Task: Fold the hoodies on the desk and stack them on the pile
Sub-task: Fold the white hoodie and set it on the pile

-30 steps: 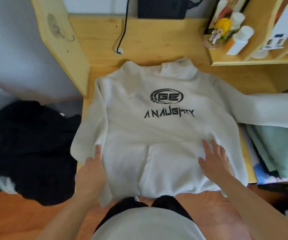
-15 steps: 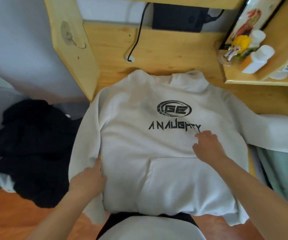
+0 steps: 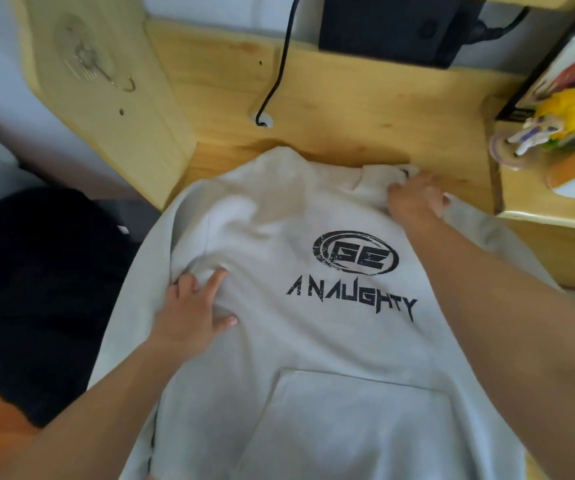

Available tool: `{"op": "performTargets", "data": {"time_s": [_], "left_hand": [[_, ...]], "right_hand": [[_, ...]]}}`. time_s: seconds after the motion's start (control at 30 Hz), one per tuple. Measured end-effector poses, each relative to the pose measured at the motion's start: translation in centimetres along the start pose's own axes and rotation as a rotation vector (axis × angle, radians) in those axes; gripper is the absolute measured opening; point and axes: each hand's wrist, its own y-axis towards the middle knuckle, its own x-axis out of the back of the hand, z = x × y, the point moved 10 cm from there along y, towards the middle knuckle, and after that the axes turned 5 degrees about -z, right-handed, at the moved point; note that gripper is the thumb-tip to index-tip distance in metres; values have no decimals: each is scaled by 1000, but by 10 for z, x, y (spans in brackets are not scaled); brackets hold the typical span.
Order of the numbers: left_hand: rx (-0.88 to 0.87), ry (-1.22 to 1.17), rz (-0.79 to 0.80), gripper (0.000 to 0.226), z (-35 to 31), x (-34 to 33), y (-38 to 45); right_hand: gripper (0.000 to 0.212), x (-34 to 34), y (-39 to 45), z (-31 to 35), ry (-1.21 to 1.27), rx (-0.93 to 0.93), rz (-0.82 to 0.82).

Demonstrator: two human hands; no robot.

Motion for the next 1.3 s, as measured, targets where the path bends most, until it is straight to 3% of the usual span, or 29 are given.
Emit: {"op": "performTargets", "data": {"time_s": [0.1,0.17,0.27,0.33,0.37,0.4,0.47,0.53,0.57,0.6,0.67,0.73,0.77,0.83,0.9,1.0,1.07,1.17,1.23,1.3], "left_hand": [[24,-36,56,93,1,-5,0],[37,-39,92,92,-3,1,0],[24,-40,124,92,-8,6,-6],[2,-53,152,91,-9,8,-9],[-19,-59,177,89,-8,7,-8],[-40,-39,208,87,-8,8,-11],[-93,-46,214,82,-10,17,-16],[-134,-120,175,74,-15,32,-29],[-122,-163,143,60,-16,37,-37],[-103,-187,102,49,-17,42,-46],[-74,-227,85,50,-21,40,-62],[-80,-241,175,57,-28,24,-76],[-102,-229,235,58,-34,15,-83],[-144,-146,358,59,-43,-2,-99],[-145,-78,392,59,-42,-8,-104],[-86,-96,449,63,-31,-16,-97],[-101,-226,470,62,-41,-6,-98],[-2,-500,365,30,-30,13,-100],[128,-783,163,12,-7,28,-96],[262,-1075,13,20,9,41,-102]], "right_hand": [[32,47,-67,8,255,380,-260],[32,73,-135,-13,361,661,-353],[28,41,-202,-82,28,900,-167],[30,13,-206,-136,-265,794,83],[30,16,-200,-159,-290,610,175],[29,26,-196,-173,-238,422,216],[28,57,-184,-175,-60,219,100],[21,84,-176,-143,119,232,-67],[19,87,-171,-124,202,253,-101],[20,82,-165,-104,258,256,-83],[46,53,-148,-73,232,168,82],[67,26,-134,-63,-1,26,225],[62,21,-130,-58,-133,11,260],[35,19,-125,-39,-296,86,286],[23,34,-125,-12,-301,257,172],[15,112,-163,15,85,652,-374],[22,159,-226,-1,360,883,-575],[39,148,-288,-66,306,911,-534],[52,102,-295,-131,150,750,-362],[56,70,-288,-192,177,467,-180]]}}
